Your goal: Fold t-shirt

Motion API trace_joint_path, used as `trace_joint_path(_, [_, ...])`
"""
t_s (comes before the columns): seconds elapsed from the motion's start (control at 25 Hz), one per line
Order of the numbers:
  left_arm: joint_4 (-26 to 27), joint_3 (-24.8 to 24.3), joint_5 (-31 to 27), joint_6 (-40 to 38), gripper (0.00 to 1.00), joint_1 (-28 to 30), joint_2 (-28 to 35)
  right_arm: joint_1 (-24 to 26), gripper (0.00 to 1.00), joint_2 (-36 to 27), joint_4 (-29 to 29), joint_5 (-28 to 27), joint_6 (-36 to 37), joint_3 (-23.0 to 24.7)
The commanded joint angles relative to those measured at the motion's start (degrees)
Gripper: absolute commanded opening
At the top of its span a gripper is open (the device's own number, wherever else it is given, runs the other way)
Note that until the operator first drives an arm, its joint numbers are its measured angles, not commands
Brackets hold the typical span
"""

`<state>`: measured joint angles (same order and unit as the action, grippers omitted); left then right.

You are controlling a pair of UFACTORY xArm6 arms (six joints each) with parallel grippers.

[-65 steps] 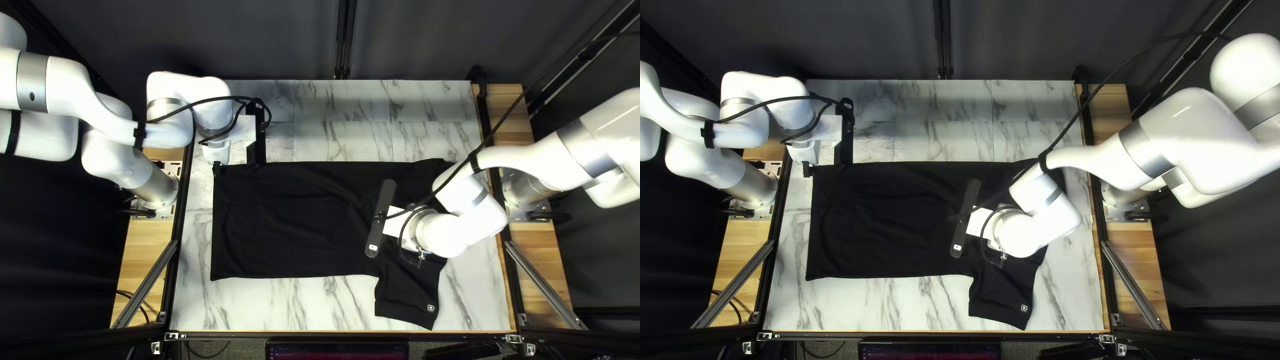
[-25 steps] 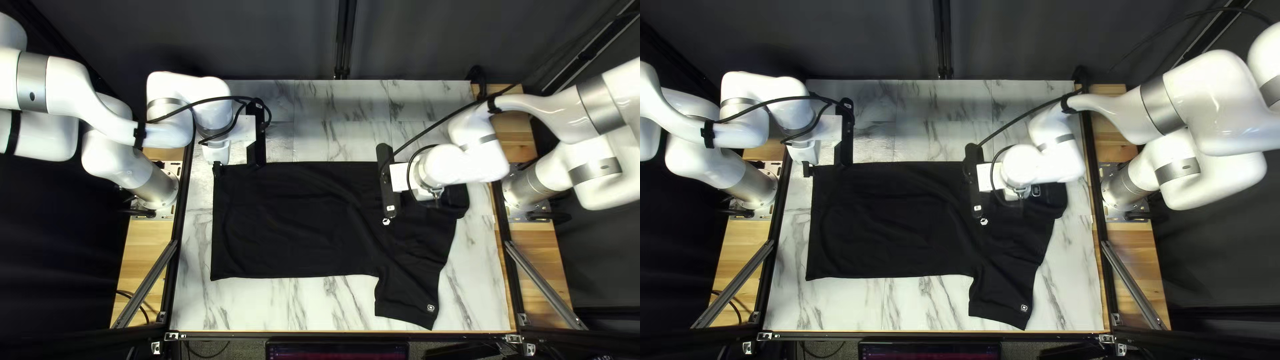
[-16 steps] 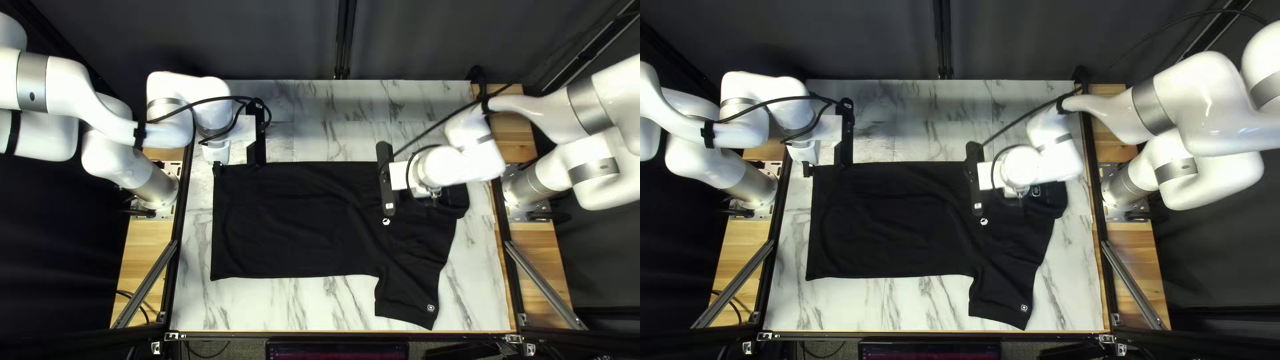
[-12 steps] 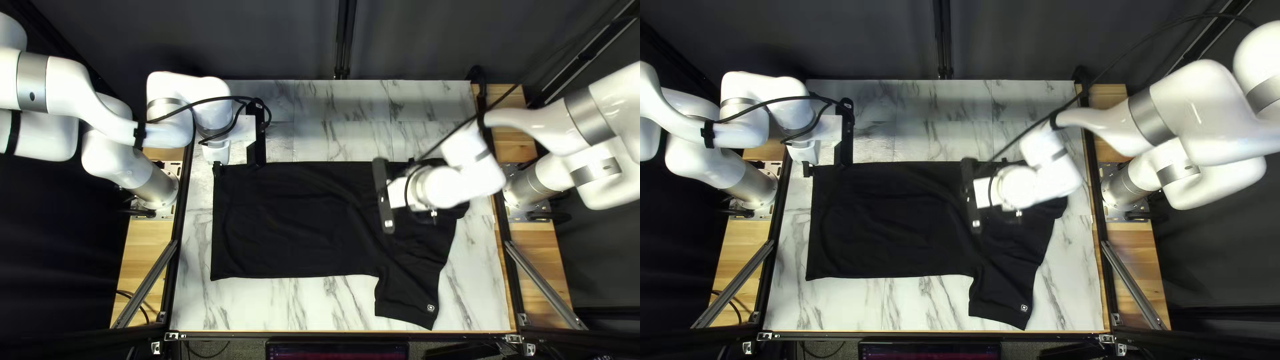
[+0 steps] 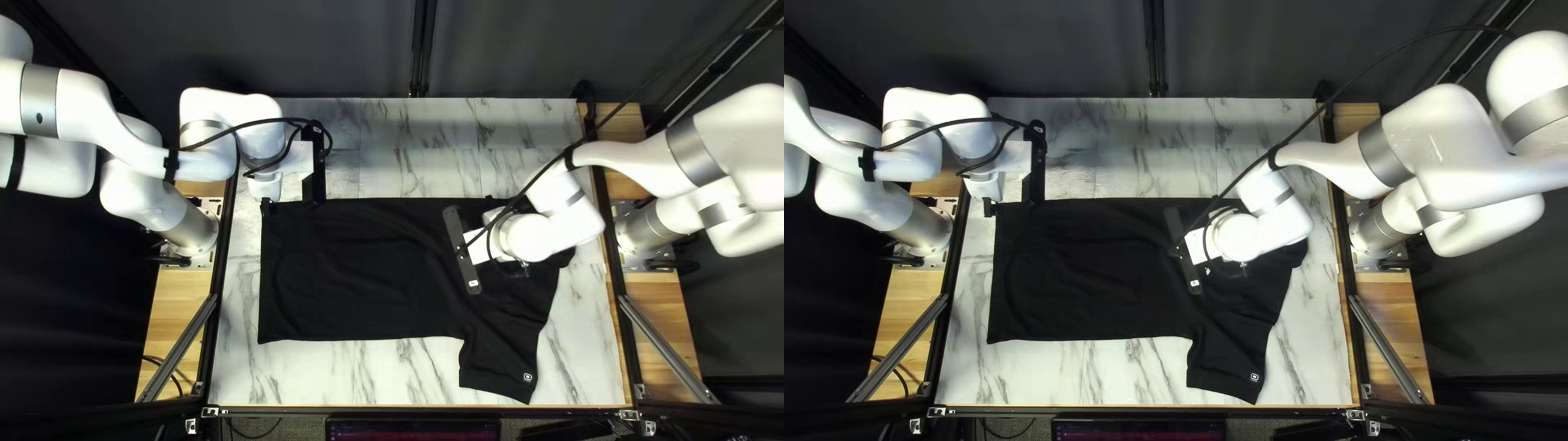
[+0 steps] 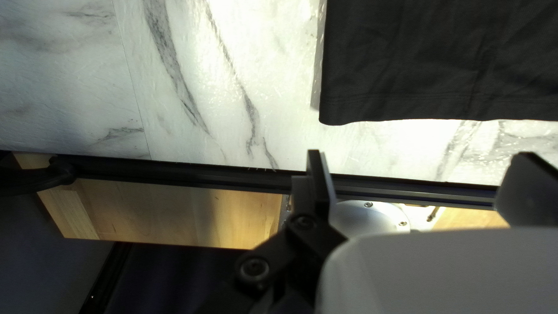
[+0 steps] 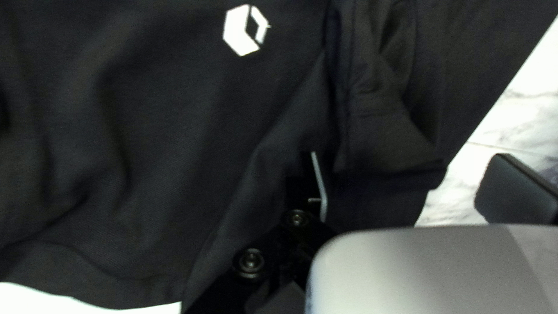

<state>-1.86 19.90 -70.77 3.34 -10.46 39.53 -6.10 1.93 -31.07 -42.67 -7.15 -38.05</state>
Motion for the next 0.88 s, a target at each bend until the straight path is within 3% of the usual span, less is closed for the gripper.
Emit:
trace_joint_path(0.04, [0.00, 0.00, 0.00, 0.00, 1.00, 0.00, 0.00, 3.25, 1.00, 0.70, -1.01, -0.98, 4.50, -3.86])
trace_joint_path(0.28, [0.00, 0.00, 0.00, 0.00, 1.00, 0.00, 0.00, 2.14, 1.00, 1.18, -1.72, -2.90, 4.00, -6.63])
trace_joint_path(0.56, [0.00, 0.00, 0.00, 0.00, 1.00, 0.00, 0.00, -4.05, 1.00, 0.27, -2.01, -6.99, -1.96, -8.06])
trace_joint_path(0.76, [0.00, 0.00, 0.00, 0.00, 1.00, 0.00, 0.00, -7.06, 1.00, 0.81, -1.05, -3.23, -7.00, -7.26])
trace_joint_path(0.88, [0.00, 0.00, 0.00, 0.00, 1.00, 0.00, 0.00, -8.64, 1.00, 3.79, 0.82, -2.17, -9.19, -10.53])
